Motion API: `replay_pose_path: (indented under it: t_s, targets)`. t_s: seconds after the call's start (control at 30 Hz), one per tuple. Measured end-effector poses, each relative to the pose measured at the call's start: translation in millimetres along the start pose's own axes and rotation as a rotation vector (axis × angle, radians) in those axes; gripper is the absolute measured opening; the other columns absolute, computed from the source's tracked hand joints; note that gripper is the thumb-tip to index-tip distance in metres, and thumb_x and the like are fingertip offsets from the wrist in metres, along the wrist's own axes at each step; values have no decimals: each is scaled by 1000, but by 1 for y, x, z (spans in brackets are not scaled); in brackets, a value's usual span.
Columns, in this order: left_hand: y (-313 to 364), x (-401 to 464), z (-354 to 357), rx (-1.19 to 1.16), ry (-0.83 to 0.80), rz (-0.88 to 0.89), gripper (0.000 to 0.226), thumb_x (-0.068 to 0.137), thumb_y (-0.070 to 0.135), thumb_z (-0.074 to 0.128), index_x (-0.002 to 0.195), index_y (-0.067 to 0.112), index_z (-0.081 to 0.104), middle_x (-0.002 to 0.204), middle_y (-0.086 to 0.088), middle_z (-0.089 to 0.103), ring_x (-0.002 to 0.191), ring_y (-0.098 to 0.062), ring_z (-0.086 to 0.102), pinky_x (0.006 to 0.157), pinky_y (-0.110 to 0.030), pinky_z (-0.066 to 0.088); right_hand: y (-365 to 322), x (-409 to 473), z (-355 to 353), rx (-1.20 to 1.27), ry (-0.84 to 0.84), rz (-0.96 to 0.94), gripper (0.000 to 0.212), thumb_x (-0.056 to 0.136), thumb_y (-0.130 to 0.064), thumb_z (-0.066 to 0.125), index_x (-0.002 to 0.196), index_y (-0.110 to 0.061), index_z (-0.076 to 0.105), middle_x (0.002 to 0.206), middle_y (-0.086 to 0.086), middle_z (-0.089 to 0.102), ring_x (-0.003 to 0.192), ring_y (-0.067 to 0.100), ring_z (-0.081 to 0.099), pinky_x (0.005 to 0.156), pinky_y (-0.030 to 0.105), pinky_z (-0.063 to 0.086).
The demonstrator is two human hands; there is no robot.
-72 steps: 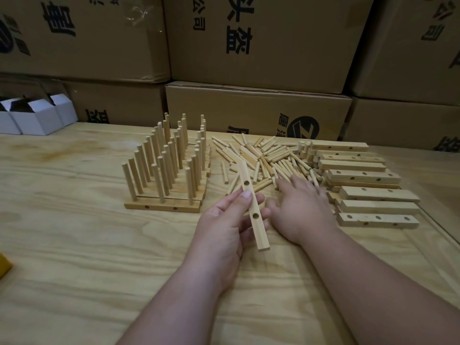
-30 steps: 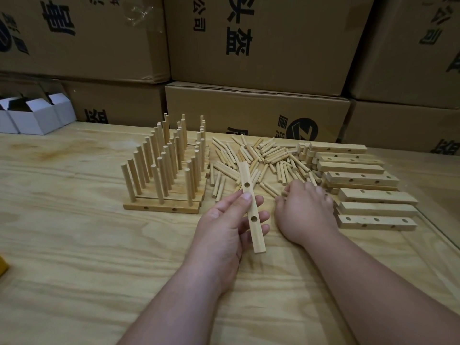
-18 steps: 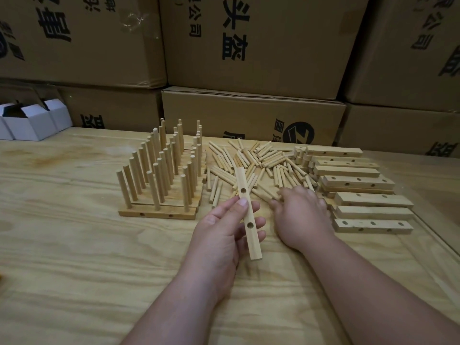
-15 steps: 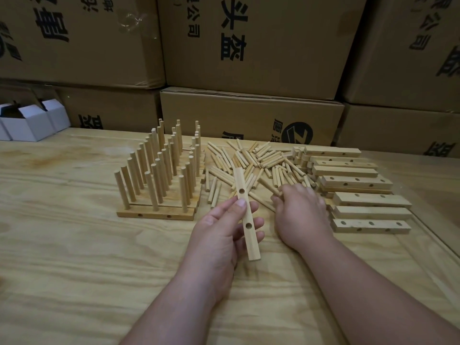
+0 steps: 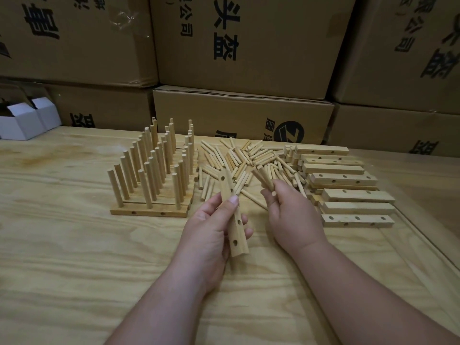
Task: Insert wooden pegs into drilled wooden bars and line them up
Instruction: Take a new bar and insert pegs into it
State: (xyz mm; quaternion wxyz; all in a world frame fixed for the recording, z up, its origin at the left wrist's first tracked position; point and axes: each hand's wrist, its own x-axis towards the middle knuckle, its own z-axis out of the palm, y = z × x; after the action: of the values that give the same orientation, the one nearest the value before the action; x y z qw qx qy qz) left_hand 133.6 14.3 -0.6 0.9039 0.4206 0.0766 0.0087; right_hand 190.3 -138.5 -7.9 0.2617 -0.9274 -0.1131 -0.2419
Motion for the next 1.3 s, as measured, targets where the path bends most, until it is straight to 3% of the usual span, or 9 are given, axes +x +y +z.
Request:
replay_pose_path:
  t_s: [0.17, 0.3, 0.47, 0.57, 0.73, 0.87, 0.93, 1.17, 1.3]
  targets:
    - [1, 1, 0, 48, 44, -2, 22, 101, 18, 59, 119, 29, 62, 69, 0, 69, 52, -14, 58, 39, -25, 41, -6, -26, -11, 48, -143, 60, 14, 98, -49, 50, 98, -47, 36, 76, -17, 61, 70, 3, 59, 60, 33, 51]
    - [4, 0, 1, 66, 42, 8, 20, 107, 25, 48, 116, 29, 66, 80, -6, 75, 53, -16, 60, 41, -26, 45, -3, -50, -22, 113, -144, 60, 7, 96, -45, 56, 94, -41, 49, 73, -19, 58, 69, -2, 55, 57, 21, 37]
    - [4, -3, 4, 120, 4, 23, 21, 106, 17, 50, 118, 24, 65, 87, -9, 78, 56, -14, 64, 45, -24, 50, -5, -63, -36, 284, -114, 36, 5, 95, -37, 59, 93, -39, 63, 85, -23, 63, 77, -1, 59, 63, 10, 41]
    - [4, -4, 5, 137, 0, 26, 20, 105, 17, 52, 120, 24, 63, 87, -8, 78, 57, -13, 64, 47, -23, 50, -3, -55, -36, 405, -70, 145, 10, 95, -33, 61, 92, -42, 64, 80, -25, 67, 72, -7, 61, 61, 4, 41]
    - [0, -3, 4, 188, -36, 32, 16, 101, 16, 59, 117, 20, 62, 91, -9, 79, 62, -12, 67, 52, -21, 53, 4, -41, -30, 450, -60, 211, 27, 96, -18, 61, 97, -44, 67, 88, -35, 67, 86, -18, 58, 65, -3, 36]
    - [-1, -1, 1, 158, -33, 28, 16, 101, 18, 58, 116, 19, 65, 94, -11, 78, 66, -15, 68, 55, -25, 53, 7, -37, -26, 445, -58, 195, 18, 96, -19, 62, 85, -30, 72, 92, -33, 67, 88, -16, 59, 65, -2, 35]
    - [-1, 0, 0, 126, -32, 21, 17, 102, 13, 54, 113, 18, 65, 95, -13, 78, 66, -18, 68, 56, -28, 52, 7, -38, -25, 478, -48, 199, 16, 97, -20, 60, 93, -34, 68, 85, -24, 70, 81, -12, 60, 63, 0, 36]
    - [-3, 1, 0, 121, -55, 51, 42, 99, 2, 50, 79, 28, 77, 84, -5, 73, 73, -19, 69, 61, -35, 57, 7, -38, -26, 602, 32, 245, 29, 97, -11, 54, 87, -37, 62, 82, -13, 64, 62, 6, 56, 51, 8, 40]
    - [-2, 2, -3, 84, -79, 25, 56, 91, -12, 35, 97, 19, 82, 100, -11, 78, 75, -24, 72, 63, -35, 60, 3, -39, -26, 676, 25, 291, 35, 95, -6, 56, 83, -34, 73, 79, -16, 69, 81, 16, 60, 54, 5, 44]
